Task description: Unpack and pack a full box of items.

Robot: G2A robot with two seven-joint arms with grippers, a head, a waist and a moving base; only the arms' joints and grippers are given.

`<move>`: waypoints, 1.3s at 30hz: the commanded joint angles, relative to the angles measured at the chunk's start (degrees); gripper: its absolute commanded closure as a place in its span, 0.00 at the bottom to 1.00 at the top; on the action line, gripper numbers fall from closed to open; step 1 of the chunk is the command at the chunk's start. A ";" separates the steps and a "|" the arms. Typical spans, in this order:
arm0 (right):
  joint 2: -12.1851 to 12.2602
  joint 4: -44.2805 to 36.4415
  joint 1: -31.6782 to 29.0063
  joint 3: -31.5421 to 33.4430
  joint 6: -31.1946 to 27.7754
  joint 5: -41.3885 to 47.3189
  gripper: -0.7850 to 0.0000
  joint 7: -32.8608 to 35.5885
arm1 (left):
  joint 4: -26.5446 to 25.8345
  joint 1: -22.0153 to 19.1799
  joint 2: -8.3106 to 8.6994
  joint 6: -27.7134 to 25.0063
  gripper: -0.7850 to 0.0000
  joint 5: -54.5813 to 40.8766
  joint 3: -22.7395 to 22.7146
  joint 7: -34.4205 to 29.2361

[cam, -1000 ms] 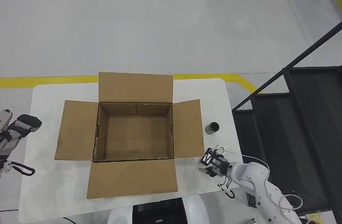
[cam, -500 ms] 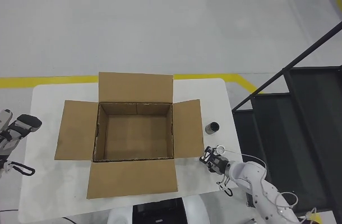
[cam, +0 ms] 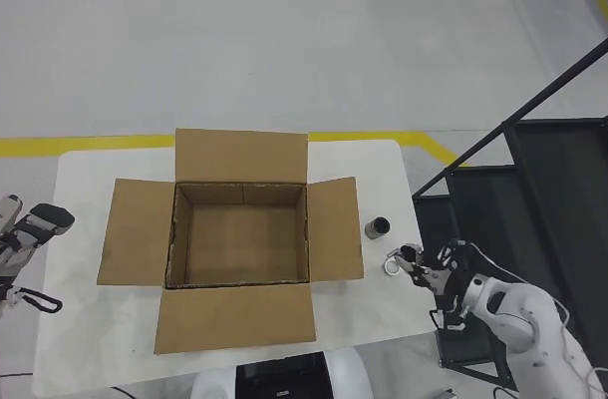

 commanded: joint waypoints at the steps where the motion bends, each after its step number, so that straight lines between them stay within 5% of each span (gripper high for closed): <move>1: 0.16 -2.53 -0.37 1.73 -2.21 4.12 1.00 -1.06 | 0.00 0.00 0.00 0.00 0.00 0.00 0.00 0.00; 8: 0.65 -12.94 3.10 -3.25 -3.10 4.80 1.00 4.19 | 0.00 0.00 0.00 0.00 0.00 0.00 0.00 0.00; 16: 0.41 -14.85 17.20 -22.68 5.83 3.13 1.00 19.50 | 0.00 0.00 0.00 0.00 0.00 0.00 0.00 0.00; 26: -2.31 -5.29 33.88 -42.76 24.20 -2.80 1.00 28.21 | 0.00 0.00 0.00 0.00 0.00 0.00 0.00 0.00; 34: -4.47 2.38 40.48 -52.26 31.20 -7.26 1.00 28.60 | 0.00 0.00 0.00 0.00 0.00 0.00 0.00 0.00; 35: -4.73 3.27 41.01 -53.21 31.55 -7.32 0.91 28.43 | 0.00 0.00 0.00 0.00 0.00 0.00 0.00 0.00; 36: -4.96 4.20 41.54 -54.03 31.76 -7.34 0.66 28.48 | 0.00 0.00 0.00 0.00 0.00 0.00 0.00 0.00; 38: -5.36 5.51 42.52 -55.36 32.38 -7.83 0.00 28.42 | 0.00 0.00 0.00 0.00 0.00 0.00 0.00 0.00; 39: -5.54 5.93 42.84 -55.84 32.67 -7.90 0.00 28.26 | 0.00 0.00 0.00 0.00 0.00 0.00 0.00 0.00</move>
